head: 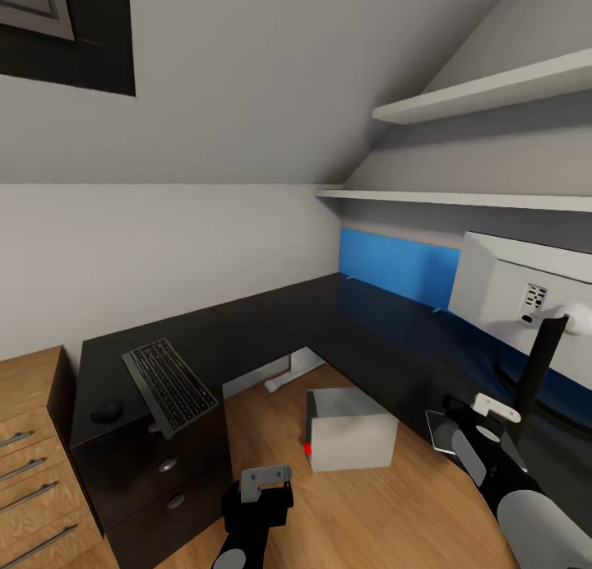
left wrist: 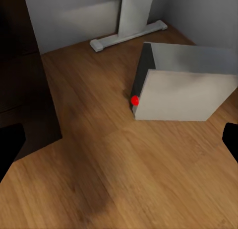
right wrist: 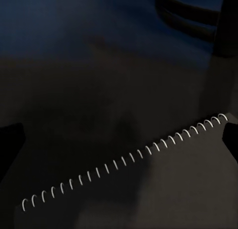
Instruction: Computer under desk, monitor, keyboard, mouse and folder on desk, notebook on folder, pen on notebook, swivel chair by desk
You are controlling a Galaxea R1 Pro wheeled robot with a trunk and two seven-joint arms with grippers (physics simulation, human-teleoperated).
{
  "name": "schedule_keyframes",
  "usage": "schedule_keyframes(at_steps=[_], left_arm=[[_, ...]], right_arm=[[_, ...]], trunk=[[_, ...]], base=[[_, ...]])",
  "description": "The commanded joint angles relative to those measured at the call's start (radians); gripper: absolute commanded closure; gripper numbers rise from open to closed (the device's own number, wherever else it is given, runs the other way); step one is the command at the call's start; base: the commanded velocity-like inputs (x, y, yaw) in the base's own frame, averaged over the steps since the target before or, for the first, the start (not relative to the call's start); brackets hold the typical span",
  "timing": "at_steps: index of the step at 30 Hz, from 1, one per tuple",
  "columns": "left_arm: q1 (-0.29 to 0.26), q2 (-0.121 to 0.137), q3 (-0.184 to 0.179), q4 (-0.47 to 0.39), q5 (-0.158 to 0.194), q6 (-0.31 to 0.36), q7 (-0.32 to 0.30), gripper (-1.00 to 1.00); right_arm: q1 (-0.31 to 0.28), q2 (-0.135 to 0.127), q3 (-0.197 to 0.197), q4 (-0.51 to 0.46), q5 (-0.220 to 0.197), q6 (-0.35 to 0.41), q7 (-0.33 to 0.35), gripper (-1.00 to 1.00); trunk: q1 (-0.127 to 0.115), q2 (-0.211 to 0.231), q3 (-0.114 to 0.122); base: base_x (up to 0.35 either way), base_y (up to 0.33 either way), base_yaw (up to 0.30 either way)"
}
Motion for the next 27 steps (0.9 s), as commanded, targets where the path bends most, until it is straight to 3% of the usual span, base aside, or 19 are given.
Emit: schedule_keyframes(at_steps=[1,12,27], left_arm=[[-0.001,0.0,-0.002,-0.001,0.005,0.003,0.007,-1.0],[-0.001,0.0,-0.002,-0.001,0.005,0.003,0.007,-1.0],[-0.001,0.0,-0.002,-0.001,0.005,0.002,0.007,-1.0]], right_arm=[[-0.001,0.0,0.002,0.0,-0.01,-0.005,-0.002,-1.0],[-0.001,0.0,0.001,0.001,-0.01,-0.005,-0.003,-1.0],[-0.001,-0.002,0.0,0.001,-0.01,-0.005,-0.003,-1.0]], trunk=[[0.0,-0.001,-0.001],[0.0,-0.001,-0.001],[0.0,-0.001,0.006]], base=[[0.0,0.0,0.0],[0.0,0.0,-0.019],[0.0,0.0,-0.217]])
